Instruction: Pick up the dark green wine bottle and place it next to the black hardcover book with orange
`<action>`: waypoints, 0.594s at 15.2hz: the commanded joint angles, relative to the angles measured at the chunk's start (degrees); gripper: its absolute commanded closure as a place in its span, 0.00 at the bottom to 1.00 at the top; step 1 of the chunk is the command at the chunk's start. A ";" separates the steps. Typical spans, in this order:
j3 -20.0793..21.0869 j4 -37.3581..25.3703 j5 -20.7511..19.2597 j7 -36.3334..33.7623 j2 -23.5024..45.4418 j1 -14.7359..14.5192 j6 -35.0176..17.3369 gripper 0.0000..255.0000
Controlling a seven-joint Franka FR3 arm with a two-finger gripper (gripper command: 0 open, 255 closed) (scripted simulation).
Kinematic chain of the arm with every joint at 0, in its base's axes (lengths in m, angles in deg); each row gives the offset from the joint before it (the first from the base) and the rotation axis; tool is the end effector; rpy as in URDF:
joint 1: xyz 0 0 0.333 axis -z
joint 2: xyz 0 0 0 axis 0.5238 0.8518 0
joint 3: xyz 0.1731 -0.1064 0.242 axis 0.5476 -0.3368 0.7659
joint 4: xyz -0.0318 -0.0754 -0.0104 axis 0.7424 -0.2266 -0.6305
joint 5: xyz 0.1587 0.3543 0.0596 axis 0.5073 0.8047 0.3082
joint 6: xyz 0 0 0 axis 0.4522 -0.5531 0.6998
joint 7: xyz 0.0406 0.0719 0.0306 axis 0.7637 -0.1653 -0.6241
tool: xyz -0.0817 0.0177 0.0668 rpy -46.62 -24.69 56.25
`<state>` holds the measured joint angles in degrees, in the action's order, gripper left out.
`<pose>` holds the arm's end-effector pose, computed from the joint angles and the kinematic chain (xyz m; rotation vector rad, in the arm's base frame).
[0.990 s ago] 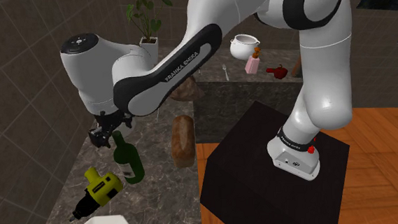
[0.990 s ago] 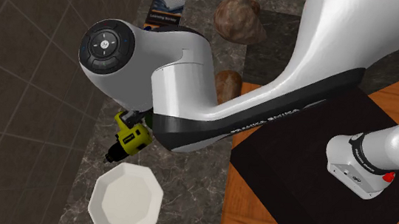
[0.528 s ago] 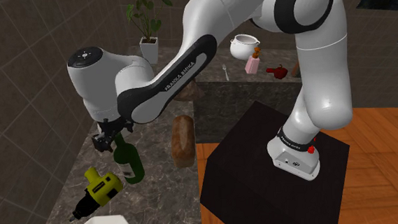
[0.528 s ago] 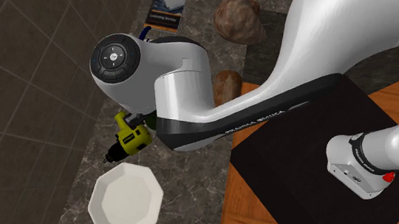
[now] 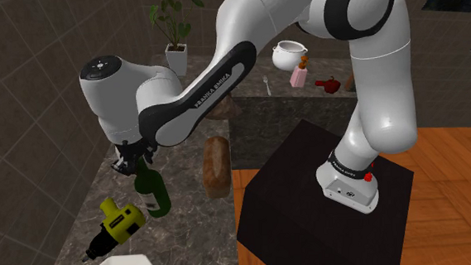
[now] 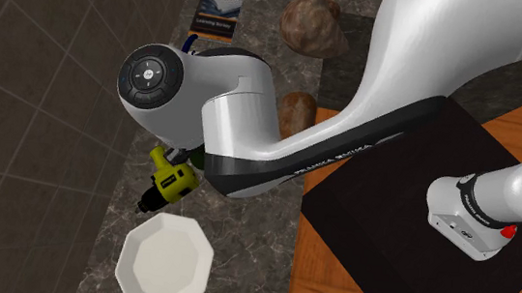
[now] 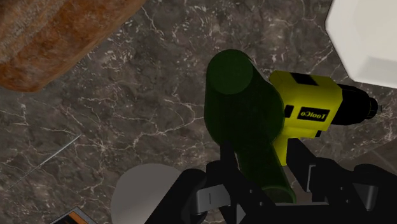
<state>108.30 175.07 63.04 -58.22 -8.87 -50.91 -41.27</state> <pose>0.4751 0.4702 0.3044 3.0991 0.2238 0.1698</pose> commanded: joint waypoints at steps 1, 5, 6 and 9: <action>0.00 0.01 0.00 0.00 0.00 0.00 0.00 1.00; 0.00 0.01 0.01 0.00 0.00 0.00 0.00 1.00; 0.00 0.02 0.01 0.00 0.00 0.00 0.00 1.00; 0.38 -0.34 0.60 0.45 -0.81 0.23 1.06 1.00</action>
<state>108.50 174.78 63.36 -57.98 -9.24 -50.83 -40.61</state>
